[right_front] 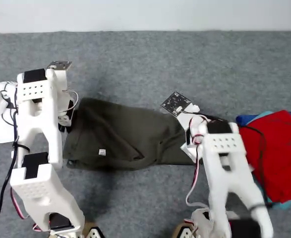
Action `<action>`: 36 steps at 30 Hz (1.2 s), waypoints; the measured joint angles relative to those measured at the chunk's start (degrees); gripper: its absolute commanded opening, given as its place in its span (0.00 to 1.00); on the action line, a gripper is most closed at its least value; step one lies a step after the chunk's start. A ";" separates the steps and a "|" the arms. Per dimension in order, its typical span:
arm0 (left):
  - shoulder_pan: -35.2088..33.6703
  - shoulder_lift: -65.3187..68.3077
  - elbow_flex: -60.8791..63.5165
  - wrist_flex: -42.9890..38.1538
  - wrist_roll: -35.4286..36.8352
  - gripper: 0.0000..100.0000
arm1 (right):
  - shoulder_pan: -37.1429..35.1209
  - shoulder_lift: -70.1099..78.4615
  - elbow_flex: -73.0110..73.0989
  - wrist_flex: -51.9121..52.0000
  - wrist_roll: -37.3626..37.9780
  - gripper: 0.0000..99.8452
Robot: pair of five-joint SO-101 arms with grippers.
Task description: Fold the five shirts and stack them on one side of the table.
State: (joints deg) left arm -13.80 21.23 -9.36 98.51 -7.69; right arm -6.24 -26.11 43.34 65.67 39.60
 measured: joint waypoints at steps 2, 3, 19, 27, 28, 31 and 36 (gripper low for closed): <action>0.00 0.00 0.79 -0.44 0.00 0.13 | -0.18 -4.66 0.00 2.81 0.00 0.18; 0.00 0.00 0.79 -0.44 0.00 0.14 | -0.18 -6.51 0.00 3.87 0.00 0.18; -0.88 26.29 -17.67 1.41 0.26 0.15 | -0.18 -18.11 7.82 5.36 0.00 0.18; -0.44 31.74 -22.15 1.58 0.26 0.01 | -0.18 -18.11 7.82 5.36 0.00 0.18; 0.26 32.00 -22.15 1.58 0.26 0.01 | -0.18 -18.11 7.82 5.36 0.00 0.18; 2.11 32.44 -22.33 1.58 0.35 0.01 | -0.18 -18.11 7.82 5.36 0.00 0.18; 2.99 32.53 -22.24 1.58 0.44 0.01 | 0.53 -18.11 7.56 5.36 -1.23 0.18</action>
State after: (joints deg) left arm -10.81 53.76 -31.60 100.09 -7.25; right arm -5.71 -44.22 50.90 71.03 38.37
